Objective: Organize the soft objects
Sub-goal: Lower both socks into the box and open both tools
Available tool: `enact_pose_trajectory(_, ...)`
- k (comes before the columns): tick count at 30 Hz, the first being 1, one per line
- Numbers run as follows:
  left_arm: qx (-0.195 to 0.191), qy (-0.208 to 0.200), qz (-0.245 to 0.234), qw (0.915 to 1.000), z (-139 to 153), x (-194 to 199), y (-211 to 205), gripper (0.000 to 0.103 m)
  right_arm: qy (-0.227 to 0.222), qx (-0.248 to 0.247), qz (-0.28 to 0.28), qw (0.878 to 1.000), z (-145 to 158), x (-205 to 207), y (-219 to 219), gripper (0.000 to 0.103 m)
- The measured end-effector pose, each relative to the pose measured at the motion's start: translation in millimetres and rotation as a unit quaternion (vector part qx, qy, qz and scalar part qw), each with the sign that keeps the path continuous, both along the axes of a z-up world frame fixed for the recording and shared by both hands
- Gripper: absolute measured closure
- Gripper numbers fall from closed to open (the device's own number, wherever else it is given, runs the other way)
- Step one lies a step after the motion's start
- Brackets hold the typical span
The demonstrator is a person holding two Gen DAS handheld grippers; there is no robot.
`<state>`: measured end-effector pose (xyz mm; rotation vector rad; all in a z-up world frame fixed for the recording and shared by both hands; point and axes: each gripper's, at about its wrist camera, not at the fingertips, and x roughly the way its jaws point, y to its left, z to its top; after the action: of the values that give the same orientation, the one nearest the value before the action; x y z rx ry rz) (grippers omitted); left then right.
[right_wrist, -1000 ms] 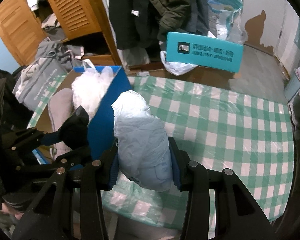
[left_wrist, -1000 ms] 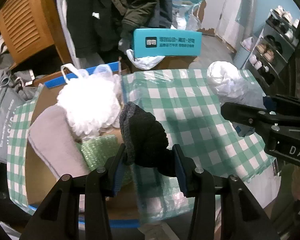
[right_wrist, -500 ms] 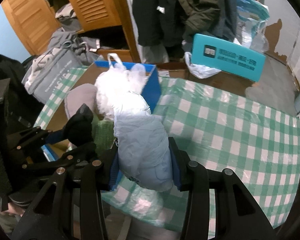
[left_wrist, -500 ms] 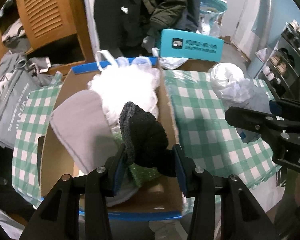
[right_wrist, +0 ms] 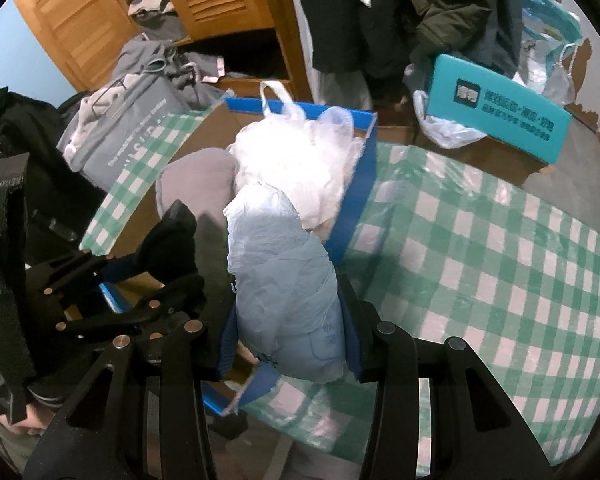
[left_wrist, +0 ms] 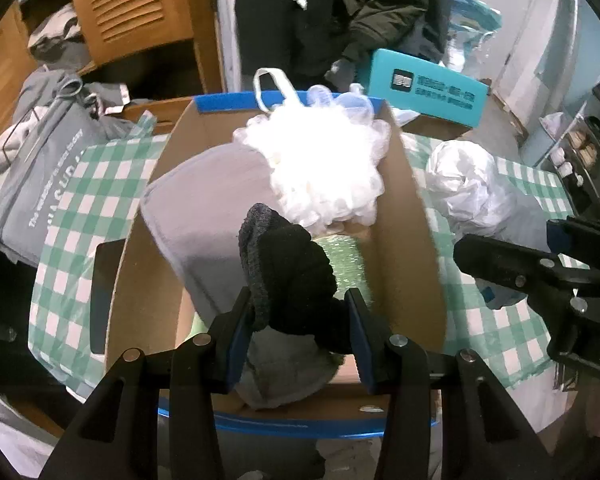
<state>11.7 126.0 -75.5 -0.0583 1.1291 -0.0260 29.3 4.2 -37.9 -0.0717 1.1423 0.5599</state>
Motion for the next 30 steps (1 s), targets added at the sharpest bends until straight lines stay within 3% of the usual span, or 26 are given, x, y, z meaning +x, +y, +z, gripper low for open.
enact_pose_trajectory(10, -0.008, 0.016, 0.028, 0.9994, -13.2, 0.4, 20.0, 0.055, 0.025, -0.001, 0.025, 0.999, -22.7, 10.4, 37.7, 0.058)
enact_pose_trajectory(13, -0.004, 0.018, 0.037, 0.9991, -15.4, -0.1, 24.5, 0.053, 0.026, -0.003, 0.026, 0.999, -24.2, 10.1, 42.6, 0.054)
enact_pose_trajectory(16, -0.002, 0.022, 0.041, 0.9989, -16.6, 0.4, 26.4, 0.052, 0.026, -0.003, 0.024, 0.999, -24.3, 11.5, 44.0, 0.043)
enact_pose_trajectory(22, 0.011, 0.012, 0.042, 0.9990, -9.8, -1.9, 24.0, 0.031, 0.020, 0.003, 0.006, 1.000, -17.1, 16.9, 37.7, 0.042)
enact_pose_trajectory(30, 0.001, -0.011, 0.040, 0.9991, 14.2, -8.1, 19.4, 0.021, -0.005, 0.011, -0.026, 1.000, 8.2, 13.4, 7.9, 0.042)
